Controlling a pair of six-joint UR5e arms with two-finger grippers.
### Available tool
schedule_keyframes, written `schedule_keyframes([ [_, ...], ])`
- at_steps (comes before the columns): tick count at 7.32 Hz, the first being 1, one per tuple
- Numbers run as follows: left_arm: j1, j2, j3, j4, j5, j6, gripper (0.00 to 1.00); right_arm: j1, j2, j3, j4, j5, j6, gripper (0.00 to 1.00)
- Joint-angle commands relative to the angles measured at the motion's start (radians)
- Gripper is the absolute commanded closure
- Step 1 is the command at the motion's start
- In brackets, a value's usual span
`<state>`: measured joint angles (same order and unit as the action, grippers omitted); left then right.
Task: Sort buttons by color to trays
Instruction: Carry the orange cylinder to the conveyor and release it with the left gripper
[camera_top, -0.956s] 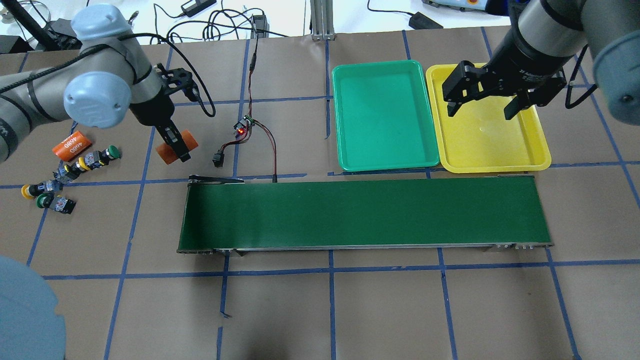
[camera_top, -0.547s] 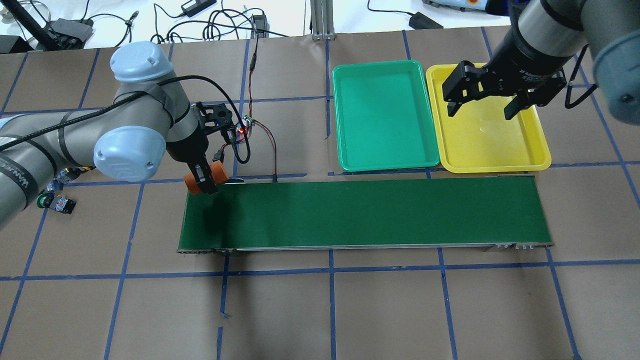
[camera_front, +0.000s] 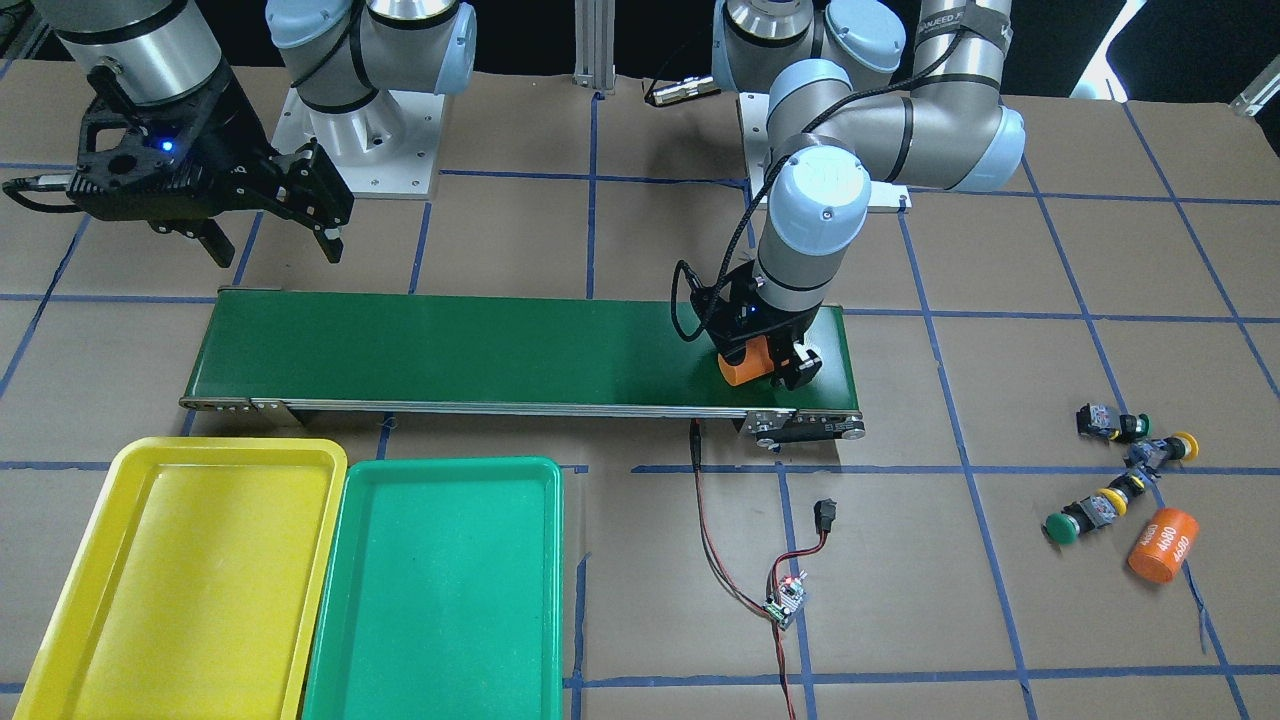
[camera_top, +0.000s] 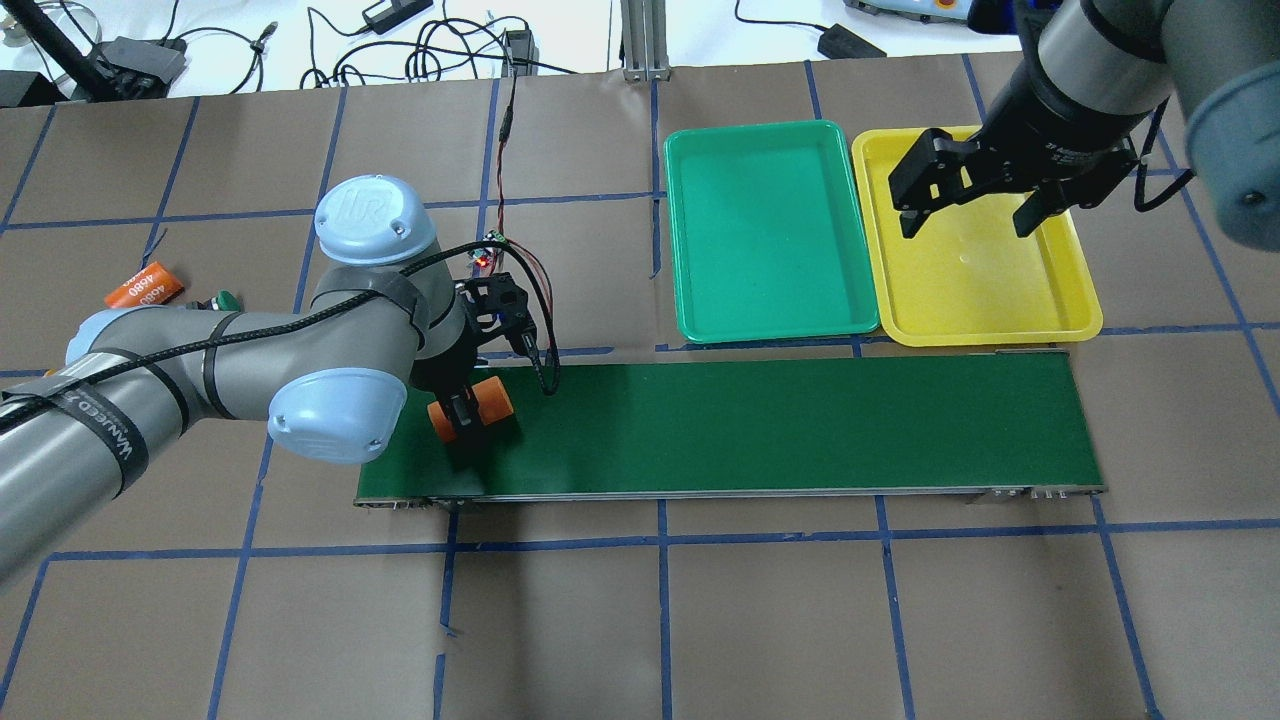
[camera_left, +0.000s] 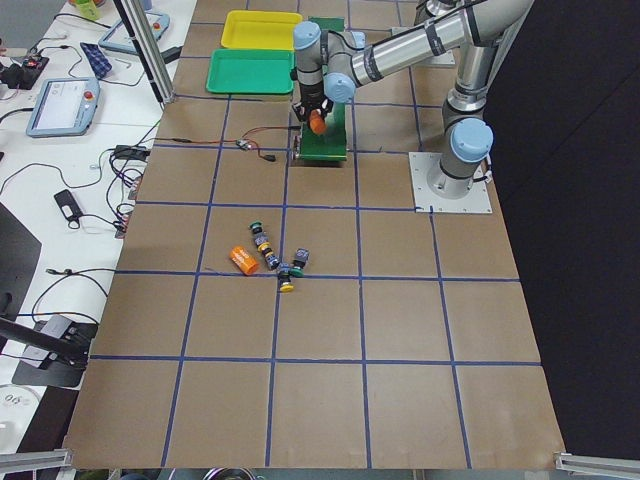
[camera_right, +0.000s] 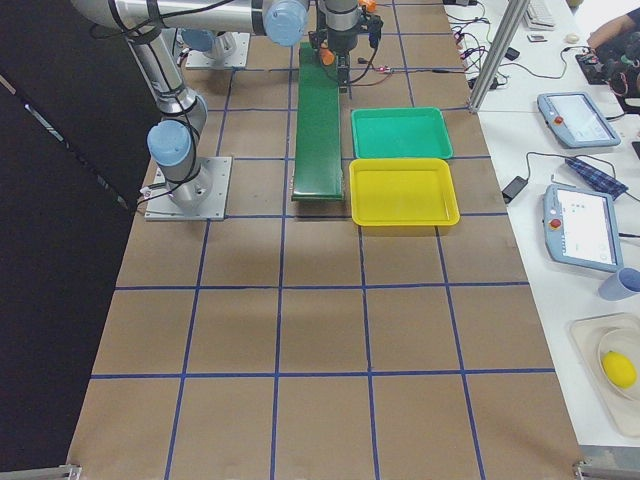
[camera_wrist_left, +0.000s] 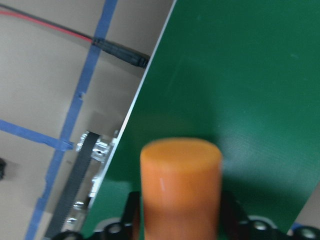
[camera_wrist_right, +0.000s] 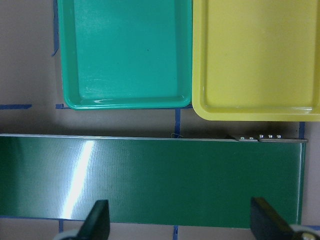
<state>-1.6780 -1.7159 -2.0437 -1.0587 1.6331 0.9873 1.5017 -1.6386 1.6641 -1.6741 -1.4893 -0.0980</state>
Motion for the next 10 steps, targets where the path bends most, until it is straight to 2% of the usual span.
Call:
schedule_keyframes([
  [1, 0.003, 0.045, 0.019, -0.091, 0.005, -0.05, 0.0, 0.0, -0.016, 0.0, 0.001, -0.046, -0.032, 0.0],
  [3, 0.044, 0.085, 0.184, -0.353, -0.009, -0.062, 0.0, 0.002, -0.036, 0.003, -0.009, -0.069, -0.022, 0.0],
  [4, 0.16, 0.073, 0.25, -0.404, -0.013, -0.056, 0.0, 0.0, -0.035, 0.012, -0.019, -0.069, -0.016, 0.0],
  [7, 0.534, -0.07, 0.408, -0.389, -0.003, -0.052, 0.0, -0.009, -0.038, 0.011, -0.016, -0.075, -0.029, 0.0],
  [8, 0.585, -0.164, 0.501, -0.359, 0.001, -0.045, 0.0, -0.008, -0.038, 0.013, -0.004, -0.068, -0.025, 0.0],
  [9, 0.609, -0.254, 0.554, -0.245, 0.004, -0.045, 0.0, 0.0, -0.03, 0.02, 0.013, -0.059, -0.017, 0.0],
  [10, 0.654, -0.331, 0.589, -0.201, 0.016, -0.047, 0.0, 0.0, -0.011, 0.058, 0.026, -0.074, -0.022, 0.0],
])
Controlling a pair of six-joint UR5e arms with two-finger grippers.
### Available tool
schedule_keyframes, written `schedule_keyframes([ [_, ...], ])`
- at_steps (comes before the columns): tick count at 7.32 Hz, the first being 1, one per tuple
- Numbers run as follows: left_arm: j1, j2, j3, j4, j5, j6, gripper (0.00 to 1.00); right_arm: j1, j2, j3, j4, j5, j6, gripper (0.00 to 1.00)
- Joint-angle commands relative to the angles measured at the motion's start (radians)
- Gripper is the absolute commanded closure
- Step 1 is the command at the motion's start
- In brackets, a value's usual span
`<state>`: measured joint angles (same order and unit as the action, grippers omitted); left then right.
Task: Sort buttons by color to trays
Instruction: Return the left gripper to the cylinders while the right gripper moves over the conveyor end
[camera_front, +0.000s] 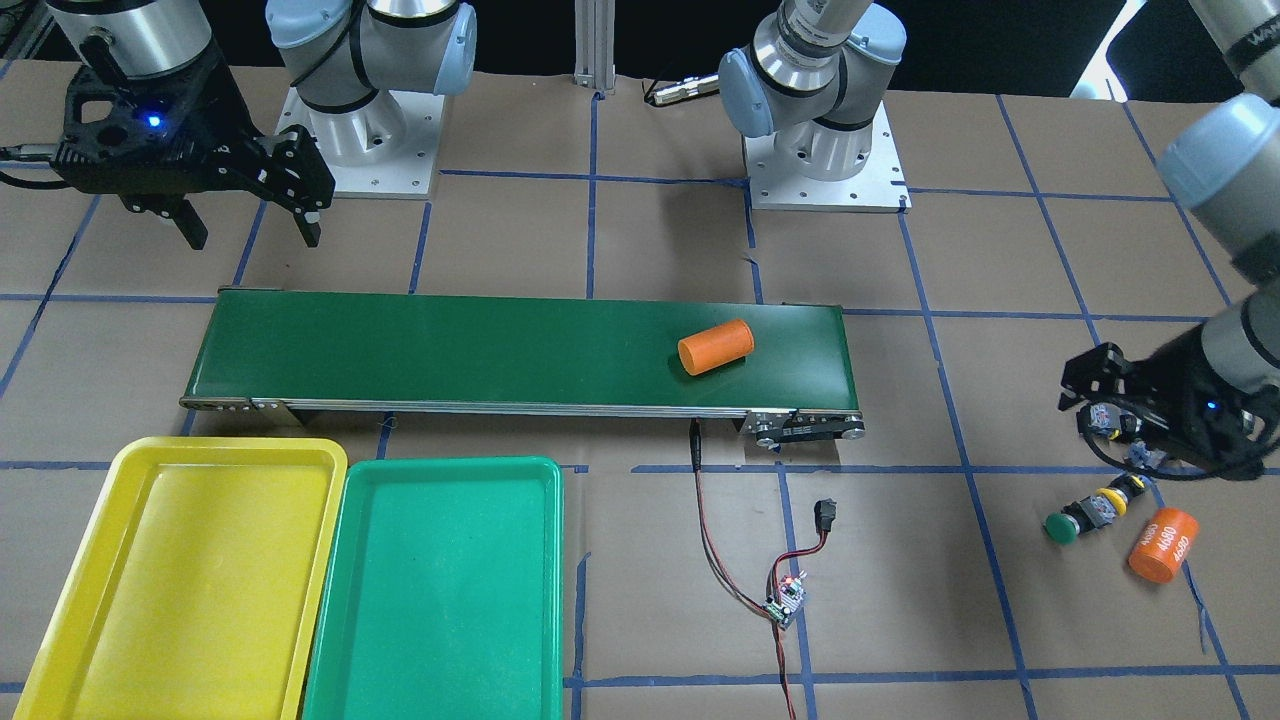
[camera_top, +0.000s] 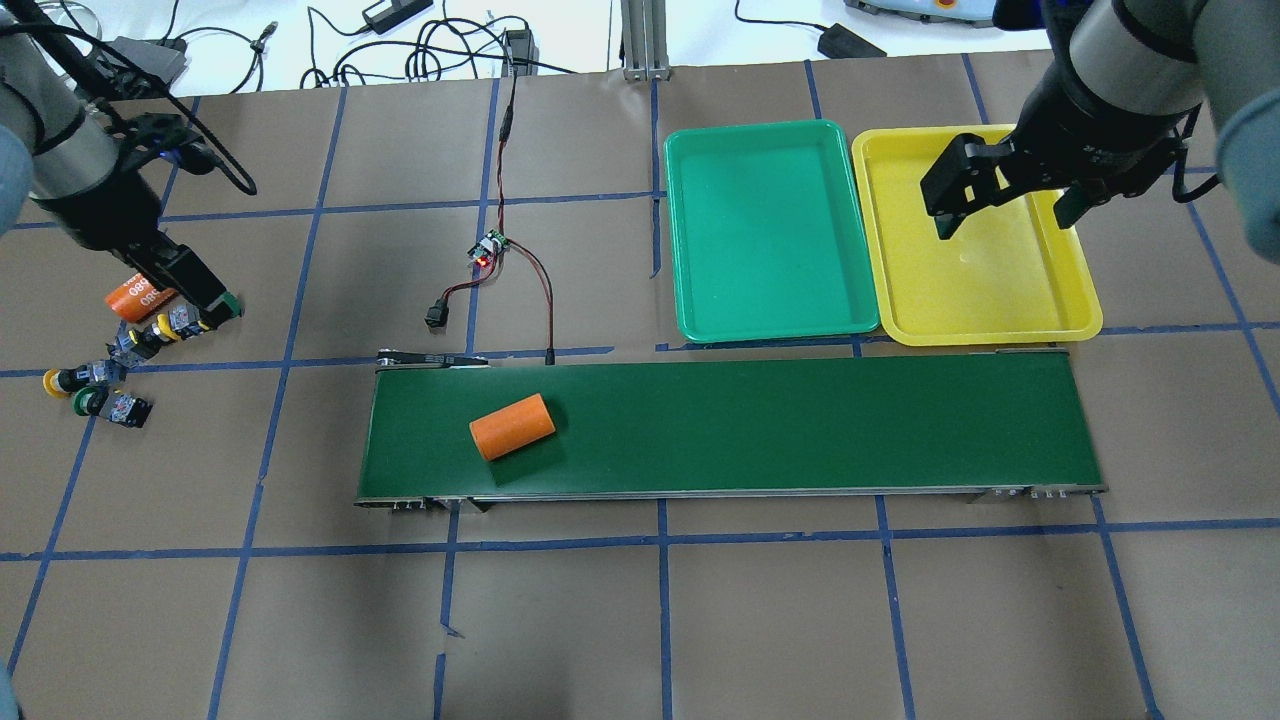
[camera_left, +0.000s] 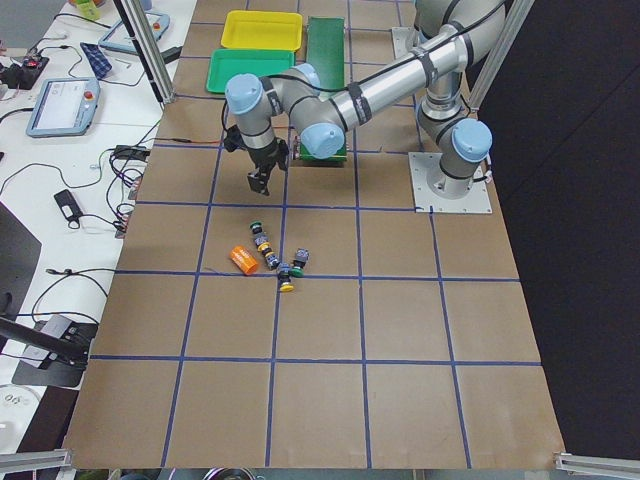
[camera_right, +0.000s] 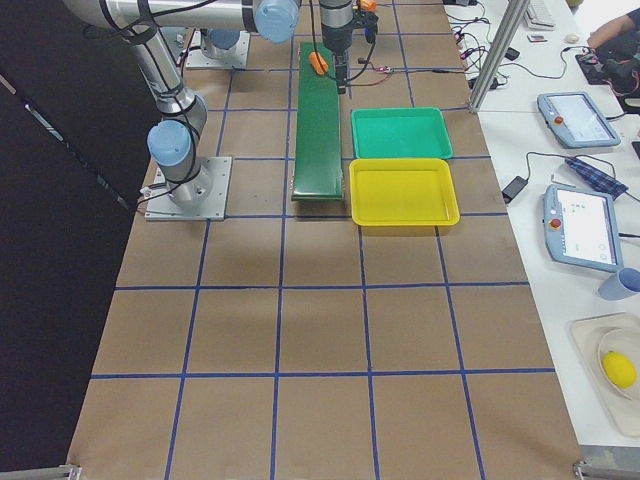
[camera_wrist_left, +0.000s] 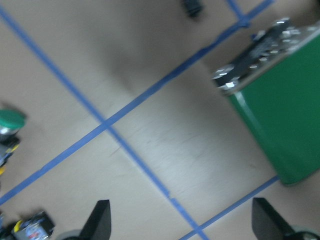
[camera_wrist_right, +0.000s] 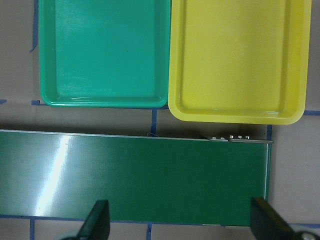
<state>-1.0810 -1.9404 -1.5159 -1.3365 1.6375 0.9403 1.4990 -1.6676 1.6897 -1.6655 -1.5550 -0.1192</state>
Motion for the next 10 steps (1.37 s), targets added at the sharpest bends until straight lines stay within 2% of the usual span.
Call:
schedule_keyframes([
  [1, 0.103, -0.161, 0.094, 0.138, 0.013, 0.0, 0.0, 0.006, 0.031, 0.077, 0.012, 0.01, 0.007, 0.0],
  [3, 0.105, -0.26, 0.185, 0.165, 0.005, -0.008, 0.0, 0.009, 0.041, 0.099, 0.01, 0.009, -0.052, 0.0],
  [5, 0.107, -0.324, 0.21, 0.201, -0.002, -0.014, 0.0, 0.007, 0.045, 0.14, 0.009, 0.01, -0.282, 0.0],
  [7, 0.105, -0.344, 0.198, 0.261, -0.028, -0.014, 0.0, -0.006, 0.028, 0.23, -0.11, 0.009, -0.624, 0.0],
  [8, 0.113, -0.353, 0.163, 0.264, -0.063, -0.006, 0.0, -0.008, 0.028, 0.272, -0.123, 0.009, -0.839, 0.0],
  [10, 0.113, -0.362, 0.152, 0.264, -0.057, -0.005, 0.01, -0.069, 0.028, 0.304, -0.181, 0.007, -1.067, 0.0],
])
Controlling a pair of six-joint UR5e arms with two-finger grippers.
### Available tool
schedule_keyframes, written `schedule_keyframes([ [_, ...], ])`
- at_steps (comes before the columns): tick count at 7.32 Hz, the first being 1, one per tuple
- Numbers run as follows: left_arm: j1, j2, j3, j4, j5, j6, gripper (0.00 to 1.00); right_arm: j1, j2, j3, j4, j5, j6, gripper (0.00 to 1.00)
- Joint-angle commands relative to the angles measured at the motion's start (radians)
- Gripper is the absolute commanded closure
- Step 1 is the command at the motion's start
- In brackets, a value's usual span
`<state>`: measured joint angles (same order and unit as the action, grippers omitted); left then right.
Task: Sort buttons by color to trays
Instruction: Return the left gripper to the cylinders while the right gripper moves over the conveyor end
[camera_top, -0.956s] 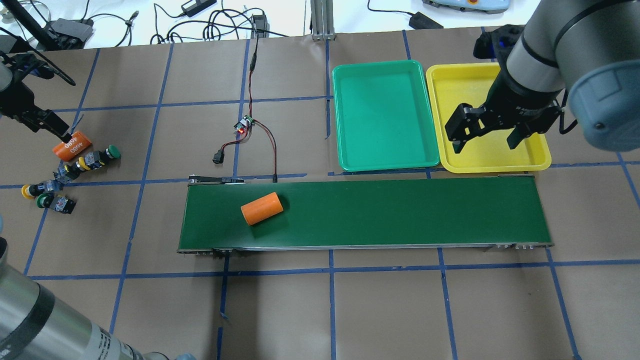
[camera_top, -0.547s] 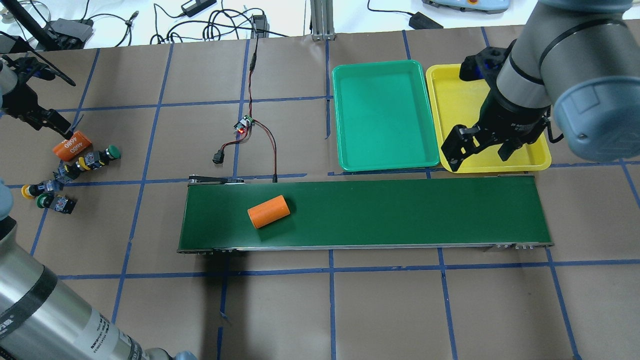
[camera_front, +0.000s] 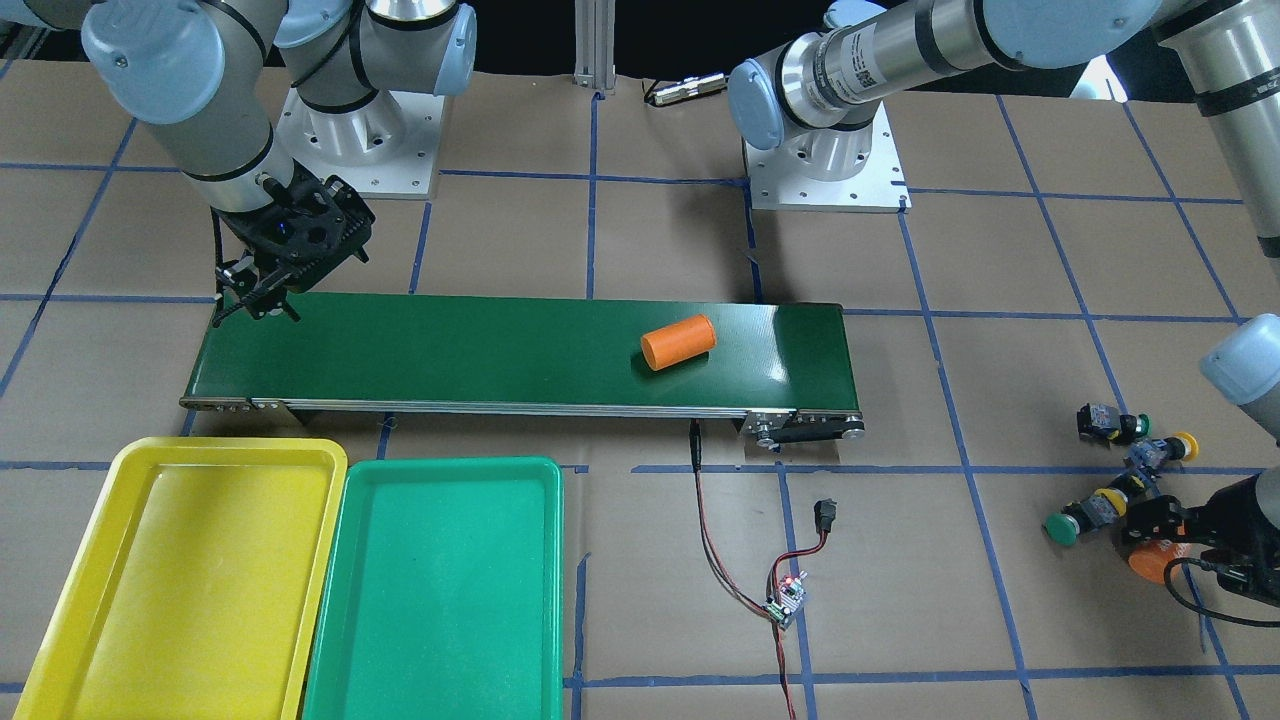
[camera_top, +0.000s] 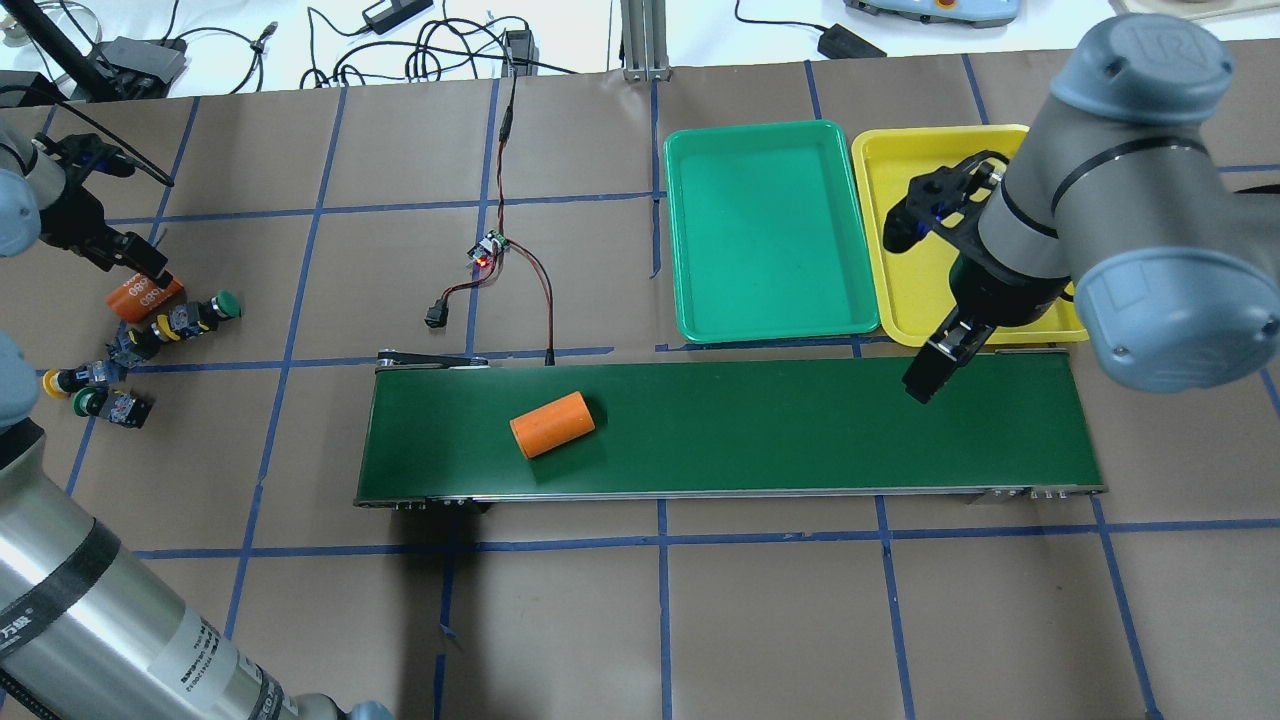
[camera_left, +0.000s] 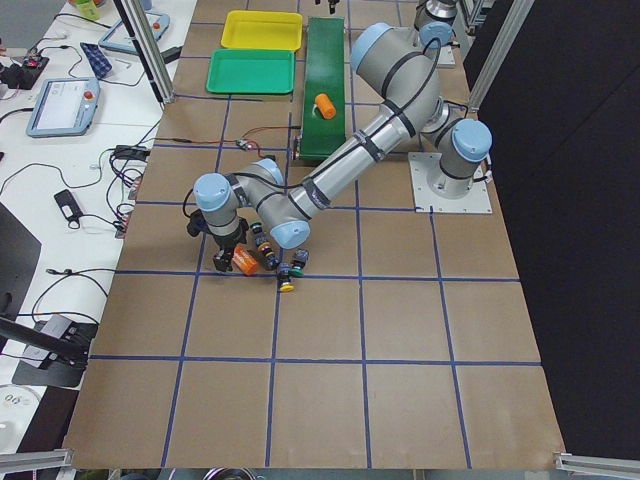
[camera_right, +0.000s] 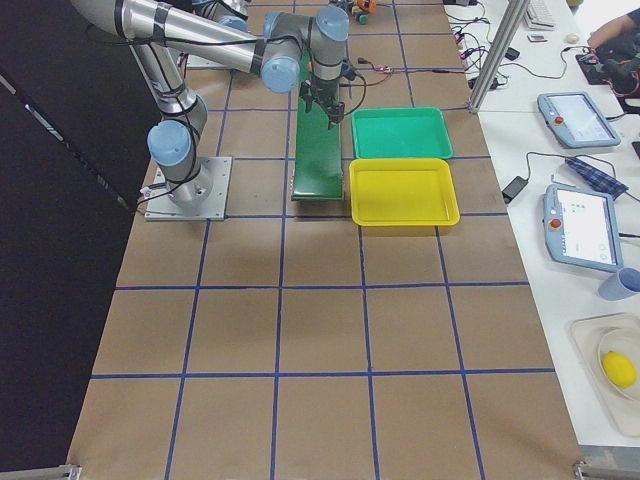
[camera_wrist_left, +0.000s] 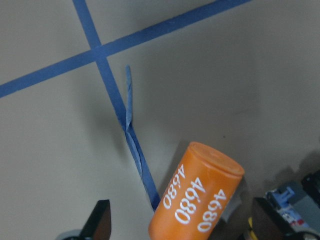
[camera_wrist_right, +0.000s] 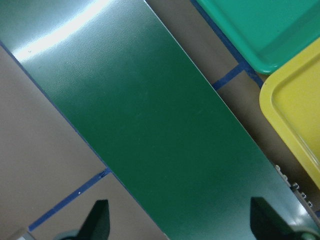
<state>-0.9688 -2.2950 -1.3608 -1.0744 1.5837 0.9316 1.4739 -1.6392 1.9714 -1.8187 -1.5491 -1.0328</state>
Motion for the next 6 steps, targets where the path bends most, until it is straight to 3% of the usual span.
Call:
schedule_keyframes([
  [1, 0.001, -0.009, 0.009, 0.002, -0.004, 0.009, 0.42, -0.105, -0.002, 0.041, -0.033, 0.007, -0.335, 0.0],
  [2, 0.001, -0.009, 0.003, 0.004, -0.004, 0.013, 0.77, -0.136, -0.005, 0.064, -0.078, 0.02, -0.472, 0.0],
  [3, 0.005, 0.0, 0.006, -0.004, -0.005, 0.036, 1.0, -0.144, -0.017, 0.104, -0.14, 0.02, -0.54, 0.0],
  [4, -0.001, 0.031, 0.008, -0.013, -0.01, 0.036, 1.0, -0.145, -0.04, 0.159, -0.209, 0.02, -0.588, 0.0],
  [6, -0.121, 0.168, 0.0, -0.201, -0.008, 0.033, 1.0, -0.147, -0.082, 0.278, -0.395, 0.015, -0.672, 0.0],
])
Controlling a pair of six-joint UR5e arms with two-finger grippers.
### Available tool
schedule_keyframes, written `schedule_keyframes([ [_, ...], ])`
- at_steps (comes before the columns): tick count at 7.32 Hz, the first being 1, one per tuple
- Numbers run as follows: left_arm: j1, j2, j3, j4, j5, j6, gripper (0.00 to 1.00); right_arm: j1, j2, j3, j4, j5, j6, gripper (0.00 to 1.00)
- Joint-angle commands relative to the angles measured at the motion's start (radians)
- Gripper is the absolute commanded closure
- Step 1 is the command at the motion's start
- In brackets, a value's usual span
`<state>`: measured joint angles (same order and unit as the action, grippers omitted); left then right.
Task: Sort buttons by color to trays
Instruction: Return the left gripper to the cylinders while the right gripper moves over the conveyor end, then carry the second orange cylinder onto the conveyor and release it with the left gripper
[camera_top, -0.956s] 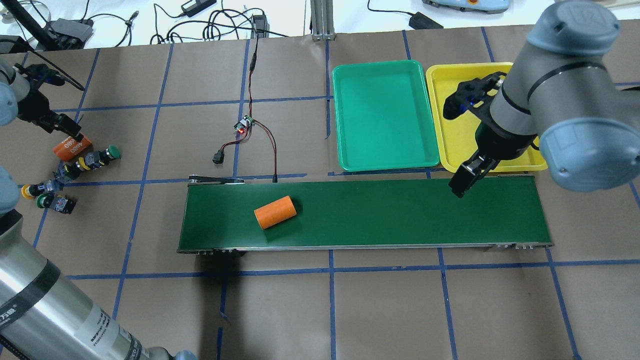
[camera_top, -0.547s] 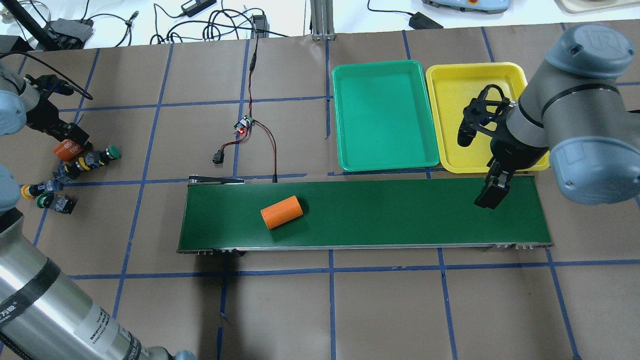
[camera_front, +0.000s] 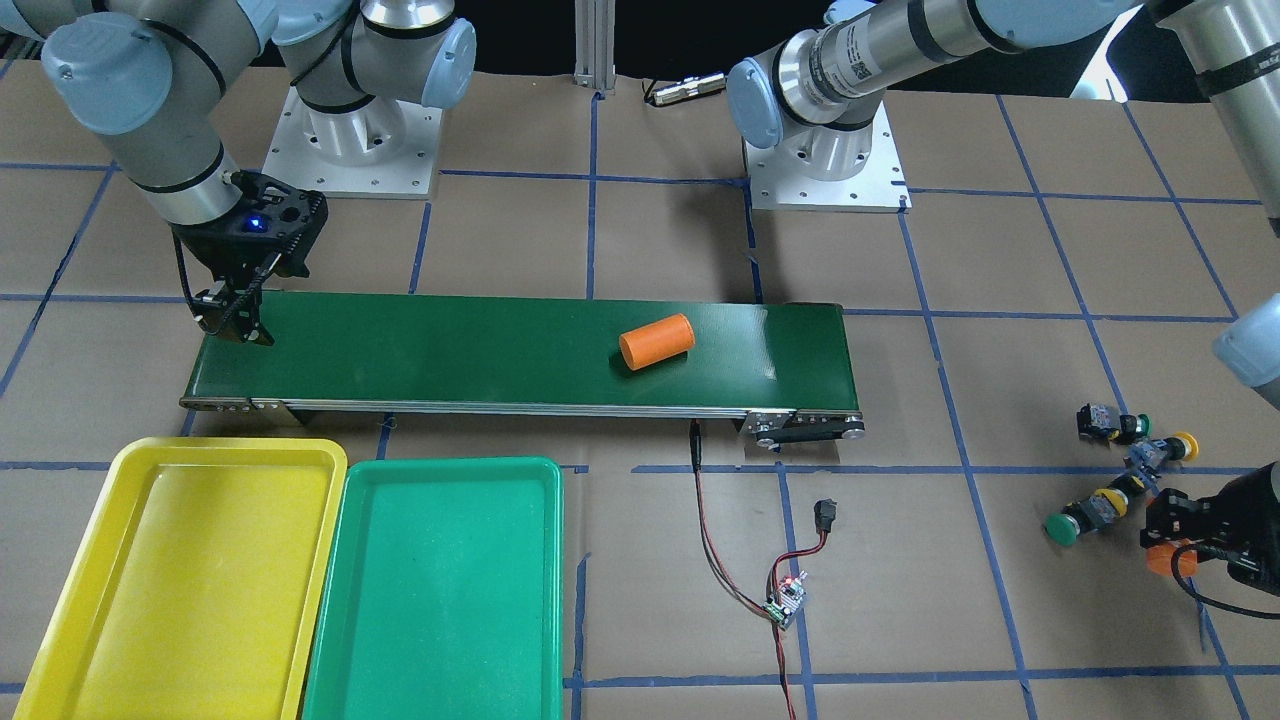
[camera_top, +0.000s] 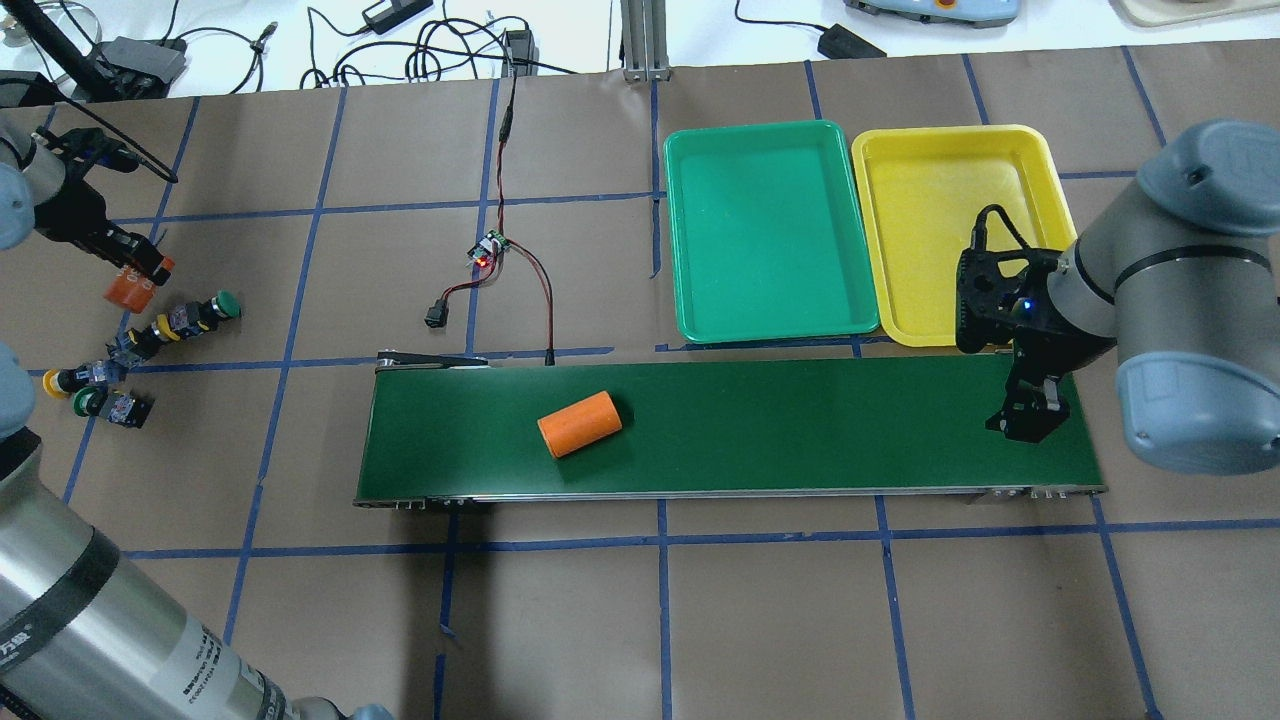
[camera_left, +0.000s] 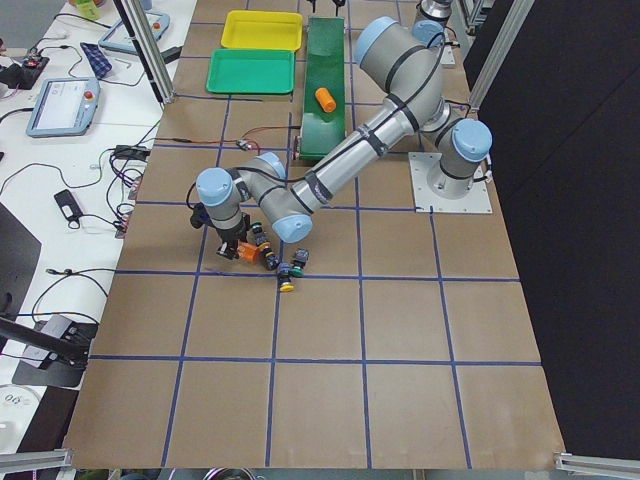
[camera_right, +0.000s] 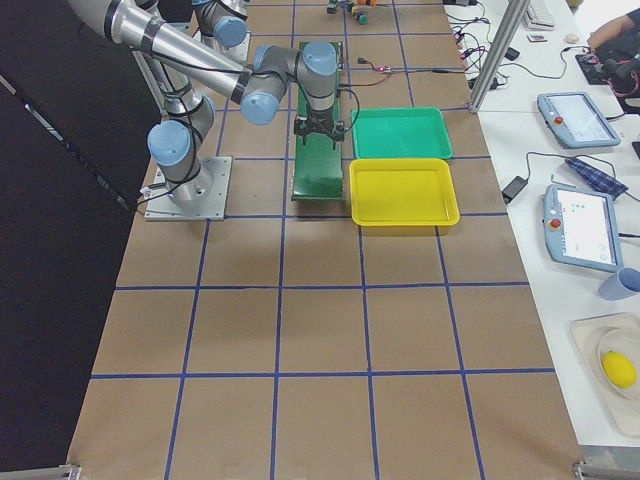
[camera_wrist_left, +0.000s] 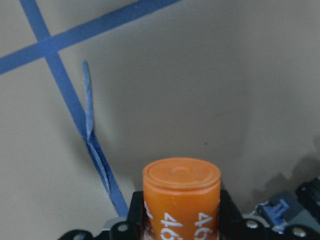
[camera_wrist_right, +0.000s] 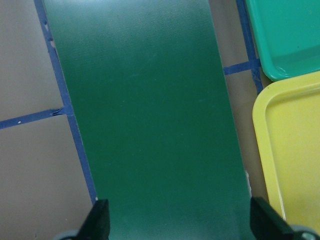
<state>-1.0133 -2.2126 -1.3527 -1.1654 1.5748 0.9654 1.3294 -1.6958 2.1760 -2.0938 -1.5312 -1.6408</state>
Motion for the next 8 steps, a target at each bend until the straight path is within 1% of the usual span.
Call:
schedule_keyframes([
  [1, -0.12, 0.165, -0.043, -0.199, -0.03, -0.011, 1.0, -0.006, -0.025, 0.115, -0.18, -0.003, -0.141, 0.0],
  [2, -0.16, 0.238, -0.102, -0.23, -0.059, -0.028, 1.0, -0.013, -0.024, 0.139, -0.164, 0.0, -0.198, 0.0],
  [3, -0.251, 0.301, -0.184, -0.223, -0.064, -0.001, 1.0, -0.013, -0.022, 0.142, -0.161, 0.002, -0.208, 0.0],
  [4, -0.36, 0.357, -0.259, -0.215, -0.064, 0.086, 1.0, -0.013, -0.022, 0.142, -0.16, 0.002, -0.208, 0.0],
  [6, -0.521, 0.45, -0.389, -0.206, -0.062, 0.084, 1.0, -0.013, -0.022, 0.142, -0.161, 0.0, -0.208, 0.0],
  [7, -0.586, 0.488, -0.46, -0.144, -0.053, 0.085, 1.0, -0.013, -0.019, 0.142, -0.163, -0.001, -0.208, 0.0],
  [8, -0.6, 0.519, -0.544, -0.069, -0.056, 0.085, 1.0, -0.013, -0.019, 0.142, -0.161, -0.001, -0.206, 0.0],
])
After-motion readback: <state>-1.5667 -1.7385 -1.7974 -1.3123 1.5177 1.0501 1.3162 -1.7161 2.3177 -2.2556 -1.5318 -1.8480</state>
